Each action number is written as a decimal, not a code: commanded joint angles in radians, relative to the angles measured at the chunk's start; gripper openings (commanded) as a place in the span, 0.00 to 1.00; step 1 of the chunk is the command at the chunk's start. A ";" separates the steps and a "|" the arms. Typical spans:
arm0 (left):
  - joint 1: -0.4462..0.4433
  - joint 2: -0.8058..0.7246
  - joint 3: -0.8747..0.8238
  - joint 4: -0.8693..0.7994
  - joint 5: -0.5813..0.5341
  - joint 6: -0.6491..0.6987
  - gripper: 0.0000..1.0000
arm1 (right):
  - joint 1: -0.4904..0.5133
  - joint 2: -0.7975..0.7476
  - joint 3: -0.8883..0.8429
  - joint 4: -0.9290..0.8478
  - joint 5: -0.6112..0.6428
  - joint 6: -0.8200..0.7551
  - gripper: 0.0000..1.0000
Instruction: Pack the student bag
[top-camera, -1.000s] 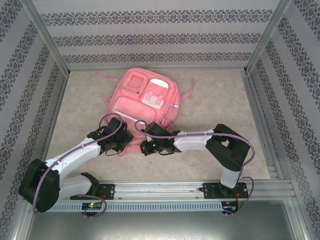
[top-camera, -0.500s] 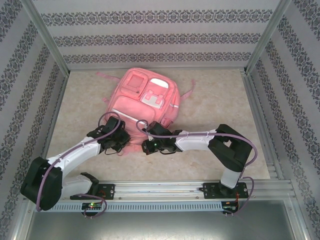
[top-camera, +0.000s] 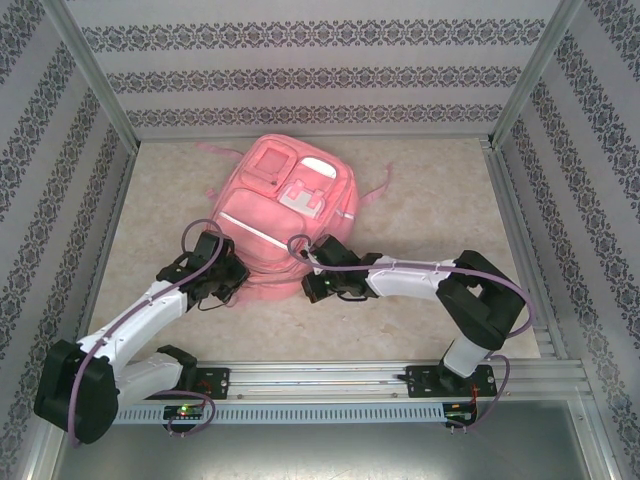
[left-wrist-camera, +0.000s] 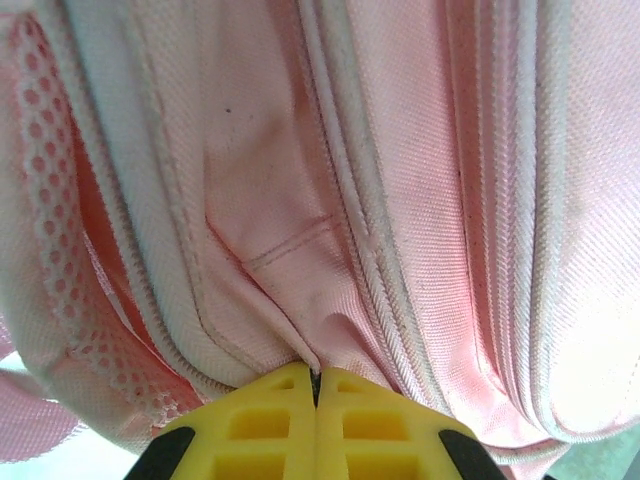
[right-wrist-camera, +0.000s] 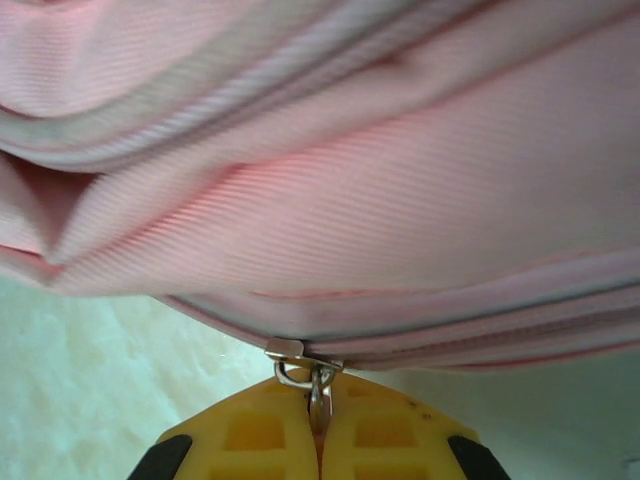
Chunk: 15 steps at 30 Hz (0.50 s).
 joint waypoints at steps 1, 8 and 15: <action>0.063 -0.023 0.041 -0.083 -0.086 0.098 0.00 | -0.007 -0.007 0.009 -0.049 0.017 -0.035 0.00; 0.092 -0.005 0.132 -0.133 -0.067 0.155 0.34 | 0.000 0.113 0.128 0.070 -0.083 0.076 0.00; 0.016 -0.091 0.051 -0.115 -0.007 -0.032 0.39 | 0.011 0.177 0.161 0.107 -0.046 0.122 0.00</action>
